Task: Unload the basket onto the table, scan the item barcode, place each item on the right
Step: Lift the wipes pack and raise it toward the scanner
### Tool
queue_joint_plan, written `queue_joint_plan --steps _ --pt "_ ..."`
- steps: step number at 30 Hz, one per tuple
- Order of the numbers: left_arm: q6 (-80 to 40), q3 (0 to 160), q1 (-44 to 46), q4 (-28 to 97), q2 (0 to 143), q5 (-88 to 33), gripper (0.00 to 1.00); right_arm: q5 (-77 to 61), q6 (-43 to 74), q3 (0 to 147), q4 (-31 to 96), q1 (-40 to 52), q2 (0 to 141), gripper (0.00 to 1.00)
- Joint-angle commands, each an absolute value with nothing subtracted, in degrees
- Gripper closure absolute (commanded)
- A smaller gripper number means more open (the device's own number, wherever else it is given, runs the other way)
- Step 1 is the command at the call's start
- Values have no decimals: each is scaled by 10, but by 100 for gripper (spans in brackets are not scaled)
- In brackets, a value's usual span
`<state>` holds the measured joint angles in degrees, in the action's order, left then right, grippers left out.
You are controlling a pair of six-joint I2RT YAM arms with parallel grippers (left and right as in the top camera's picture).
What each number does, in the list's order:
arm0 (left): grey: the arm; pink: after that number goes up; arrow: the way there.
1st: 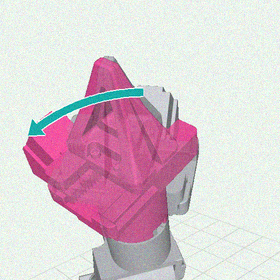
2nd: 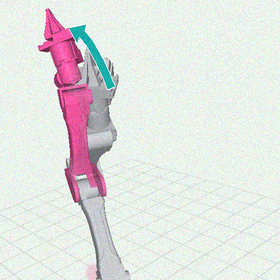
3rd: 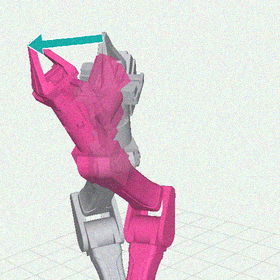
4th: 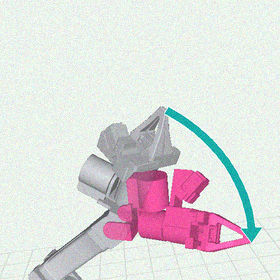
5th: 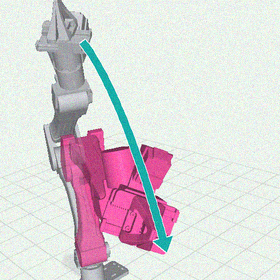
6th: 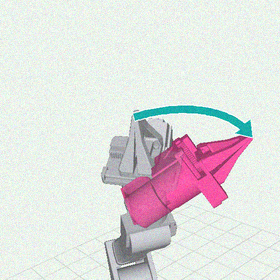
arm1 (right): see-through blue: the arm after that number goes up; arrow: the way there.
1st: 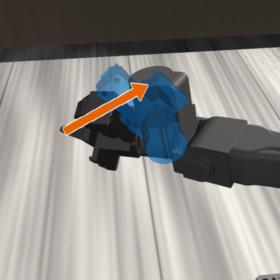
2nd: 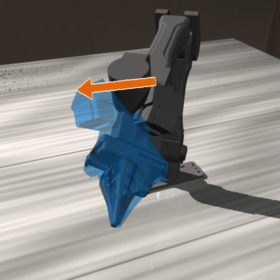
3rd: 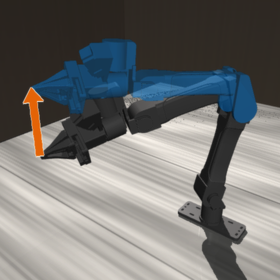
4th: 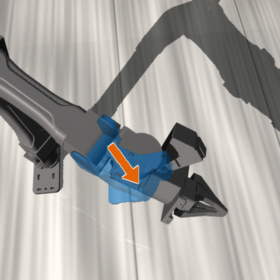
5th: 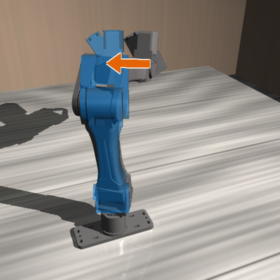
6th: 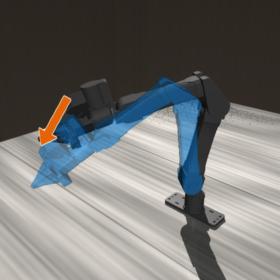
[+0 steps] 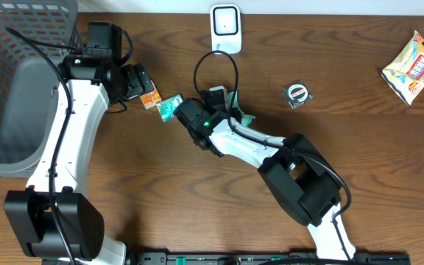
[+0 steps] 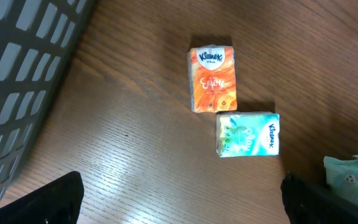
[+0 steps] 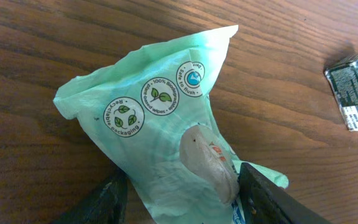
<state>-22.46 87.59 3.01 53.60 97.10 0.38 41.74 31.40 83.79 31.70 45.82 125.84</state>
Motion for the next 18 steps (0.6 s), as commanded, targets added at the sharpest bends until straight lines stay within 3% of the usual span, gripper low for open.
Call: queue_joint_plan --steps 1,7,10,11,16,18 --pt "-221 879 28 538 973 11 0 413 309 835 314 458 1283 47" --pt "-221 879 28 538 974 11 0 374 183 835 276 458 1306 43" --pt "-221 879 28 538 974 11 0 373 180 835 277 456 1319 45" --pt "-221 879 28 538 974 11 0 373 180 835 279 455 1319 48" --pt "-221 879 28 538 974 11 0 364 182 838 282 449 1318 89" --pt "-221 879 28 538 974 11 0 343 184 844 296 442 1314 99"
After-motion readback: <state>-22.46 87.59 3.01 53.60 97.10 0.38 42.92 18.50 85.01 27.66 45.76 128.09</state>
